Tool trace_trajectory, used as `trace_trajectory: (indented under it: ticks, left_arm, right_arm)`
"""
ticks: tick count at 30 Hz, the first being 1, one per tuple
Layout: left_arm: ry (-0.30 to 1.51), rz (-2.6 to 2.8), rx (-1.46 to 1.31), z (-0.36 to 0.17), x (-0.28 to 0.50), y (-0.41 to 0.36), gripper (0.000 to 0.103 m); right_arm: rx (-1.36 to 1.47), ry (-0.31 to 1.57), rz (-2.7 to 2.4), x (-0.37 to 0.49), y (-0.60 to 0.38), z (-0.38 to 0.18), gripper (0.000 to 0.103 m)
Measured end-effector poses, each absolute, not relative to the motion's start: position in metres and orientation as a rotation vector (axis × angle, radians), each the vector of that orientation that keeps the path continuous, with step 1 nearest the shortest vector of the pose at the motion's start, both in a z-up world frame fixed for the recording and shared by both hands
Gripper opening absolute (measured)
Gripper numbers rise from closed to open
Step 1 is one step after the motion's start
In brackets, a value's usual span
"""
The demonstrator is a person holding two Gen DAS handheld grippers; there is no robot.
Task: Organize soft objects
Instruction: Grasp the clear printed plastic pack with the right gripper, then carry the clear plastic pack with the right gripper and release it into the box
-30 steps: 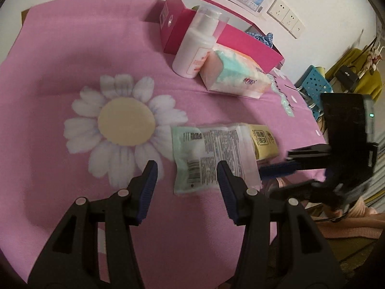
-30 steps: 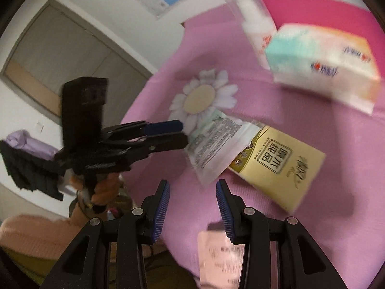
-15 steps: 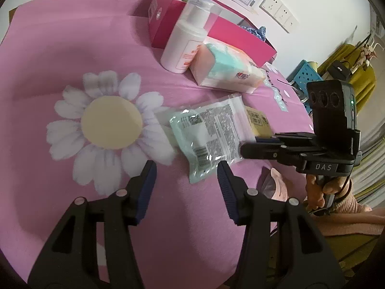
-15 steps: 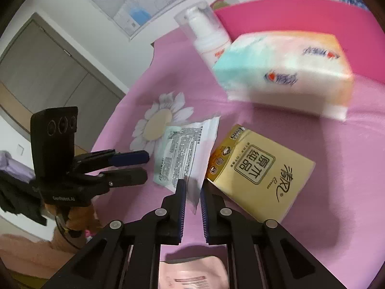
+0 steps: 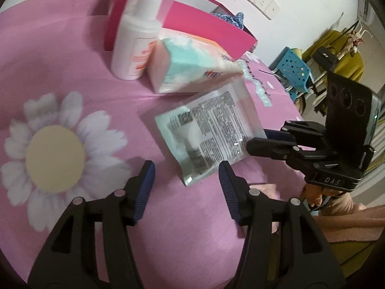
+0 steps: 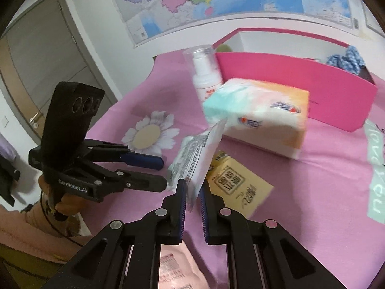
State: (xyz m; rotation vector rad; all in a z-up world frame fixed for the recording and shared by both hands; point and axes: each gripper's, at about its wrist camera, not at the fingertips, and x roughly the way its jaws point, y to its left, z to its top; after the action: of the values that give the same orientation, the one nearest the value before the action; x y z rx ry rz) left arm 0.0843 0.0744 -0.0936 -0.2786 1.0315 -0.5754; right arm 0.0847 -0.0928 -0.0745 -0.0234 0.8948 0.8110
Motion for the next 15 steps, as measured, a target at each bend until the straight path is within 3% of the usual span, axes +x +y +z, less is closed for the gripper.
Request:
trace_trajectory:
  ticks: [10,15]
  left_arm:
    - [1.045,-0.664,-0.308,-0.096,0.094,0.059,0.057]
    - [1.033,-0.648,-0.285,-0.091,0.091,0.053,0.048]
  right_arm:
    - [0.083,0.938,0.783,0.098,-0.116,-0.090,0.011]
    - [0.083,0.930,0.794,0.098,-0.112,-0.089,0.011]
